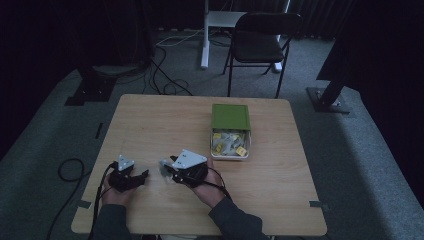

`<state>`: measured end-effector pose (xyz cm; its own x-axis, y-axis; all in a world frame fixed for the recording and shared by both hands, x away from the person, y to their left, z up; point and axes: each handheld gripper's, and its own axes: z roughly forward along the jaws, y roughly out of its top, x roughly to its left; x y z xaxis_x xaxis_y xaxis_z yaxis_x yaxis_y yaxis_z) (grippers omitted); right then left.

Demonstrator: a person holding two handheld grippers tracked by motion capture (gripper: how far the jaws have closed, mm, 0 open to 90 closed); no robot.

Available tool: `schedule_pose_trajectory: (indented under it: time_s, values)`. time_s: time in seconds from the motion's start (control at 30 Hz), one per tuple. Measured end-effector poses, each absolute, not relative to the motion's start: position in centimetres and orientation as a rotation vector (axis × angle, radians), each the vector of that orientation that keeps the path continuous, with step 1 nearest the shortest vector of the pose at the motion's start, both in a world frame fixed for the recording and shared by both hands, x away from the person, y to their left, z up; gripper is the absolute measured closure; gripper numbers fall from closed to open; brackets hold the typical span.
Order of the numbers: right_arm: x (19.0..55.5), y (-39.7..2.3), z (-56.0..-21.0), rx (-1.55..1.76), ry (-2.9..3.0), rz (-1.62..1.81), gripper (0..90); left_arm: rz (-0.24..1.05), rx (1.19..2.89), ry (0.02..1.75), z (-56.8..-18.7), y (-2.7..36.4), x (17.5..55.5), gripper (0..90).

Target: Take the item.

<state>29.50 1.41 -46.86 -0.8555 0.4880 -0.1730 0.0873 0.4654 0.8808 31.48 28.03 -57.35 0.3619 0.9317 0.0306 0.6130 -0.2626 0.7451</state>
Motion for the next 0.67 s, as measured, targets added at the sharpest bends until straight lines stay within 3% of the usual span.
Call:
schedule_pose_trajectory:
  time_s: [0.17, 0.67]
  values:
    - [29.5, 1.1, -46.9, 0.507, 2.288, 1.361, 55.4, 0.634, 1.98, 1.335, -57.3, 28.0, 31.5, 33.5]
    - [29.5, -2.5, -46.3, 0.595, 2.212, 1.371, 53.9, 0.634, 1.98, 1.335, -57.3, 28.0, 31.5, 33.5]
